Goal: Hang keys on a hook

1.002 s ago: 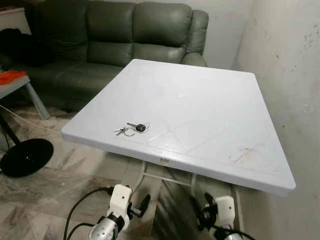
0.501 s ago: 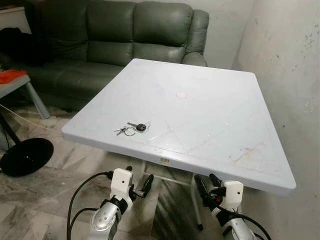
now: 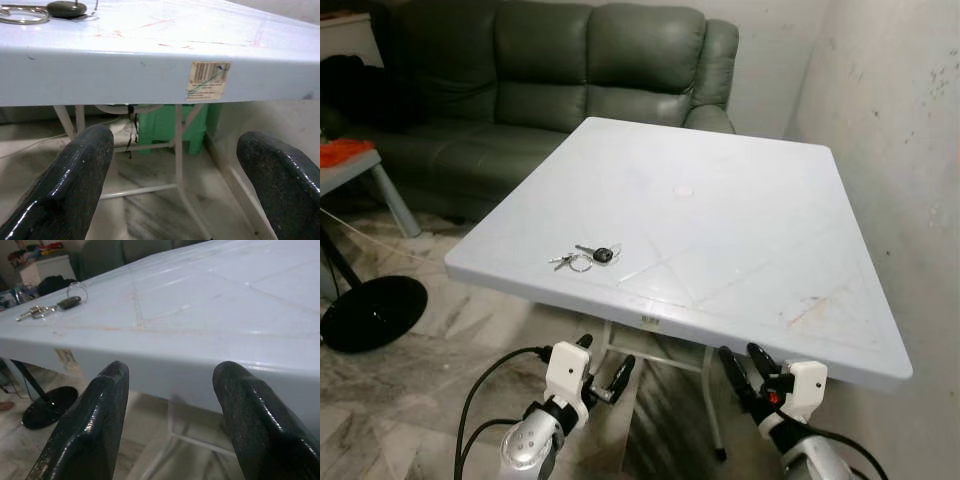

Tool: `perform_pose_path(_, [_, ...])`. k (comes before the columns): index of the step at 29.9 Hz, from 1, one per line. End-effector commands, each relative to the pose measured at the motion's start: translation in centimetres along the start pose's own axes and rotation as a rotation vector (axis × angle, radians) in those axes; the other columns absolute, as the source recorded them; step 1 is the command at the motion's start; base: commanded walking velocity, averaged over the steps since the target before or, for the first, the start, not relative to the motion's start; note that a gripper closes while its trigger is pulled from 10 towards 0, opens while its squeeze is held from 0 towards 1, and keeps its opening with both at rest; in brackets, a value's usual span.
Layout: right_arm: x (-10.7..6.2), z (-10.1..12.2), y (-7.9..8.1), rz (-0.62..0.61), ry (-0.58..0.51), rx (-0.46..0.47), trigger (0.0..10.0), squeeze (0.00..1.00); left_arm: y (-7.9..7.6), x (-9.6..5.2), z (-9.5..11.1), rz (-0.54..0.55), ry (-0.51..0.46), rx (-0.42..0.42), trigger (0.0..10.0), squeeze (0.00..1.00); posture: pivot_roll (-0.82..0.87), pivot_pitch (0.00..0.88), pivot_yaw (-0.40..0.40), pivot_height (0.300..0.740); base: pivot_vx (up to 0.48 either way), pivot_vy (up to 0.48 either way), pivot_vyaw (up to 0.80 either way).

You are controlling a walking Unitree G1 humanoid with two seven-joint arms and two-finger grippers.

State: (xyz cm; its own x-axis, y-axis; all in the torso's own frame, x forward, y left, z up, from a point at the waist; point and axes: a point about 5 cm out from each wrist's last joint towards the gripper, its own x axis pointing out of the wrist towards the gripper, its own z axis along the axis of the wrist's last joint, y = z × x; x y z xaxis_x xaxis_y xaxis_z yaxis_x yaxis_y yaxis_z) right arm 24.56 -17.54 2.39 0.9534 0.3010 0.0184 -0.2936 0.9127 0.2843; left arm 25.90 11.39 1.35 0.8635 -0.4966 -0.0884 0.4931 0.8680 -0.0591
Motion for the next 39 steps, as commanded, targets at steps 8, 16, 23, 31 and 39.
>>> perform_pose_path(8, [1.0, 1.7, 0.7, 0.004, -0.089, 0.097, 10.0, 0.00, 0.4, 0.4, 2.0, 0.004, -0.093, -0.015, 10.0, 0.00, -0.03, 0.000, -0.026, 0.740, 0.000, 0.000, 0.00])
perform_pose_path(16, [1.5, 2.4, 1.7, 0.012, -0.102, 0.092, 10.0, 0.00, 1.1, 0.6, 3.5, 0.067, -0.150, -0.071, 10.0, 0.00, -0.03, 0.000, -0.025, 0.740, 0.000, 0.000, 0.00])
perform_pose_path(23, [1.9, 3.8, 1.6, -0.101, -0.123, -0.044, 10.0, 0.00, 2.7, -0.1, 5.0, 0.236, -0.199, -0.098, 10.0, 0.00, -0.02, 0.000, -0.027, 0.740, 0.000, 0.000, 0.00])
perform_pose_path(31, [1.8, 5.0, 1.4, -0.157, -0.140, -0.151, 10.0, 0.00, 3.6, -0.8, 6.0, 0.305, -0.231, -0.109, 10.0, 0.00, -0.03, 0.000, -0.032, 0.740, 0.000, 0.000, 0.00])
perform_pose_path(39, [1.2, 5.2, 1.4, -0.202, -0.116, -0.241, 10.0, 0.00, 3.9, -1.3, 6.3, 0.354, -0.224, -0.135, 10.0, 0.00, -0.03, 0.000, -0.038, 0.740, 0.000, 0.000, 0.00])
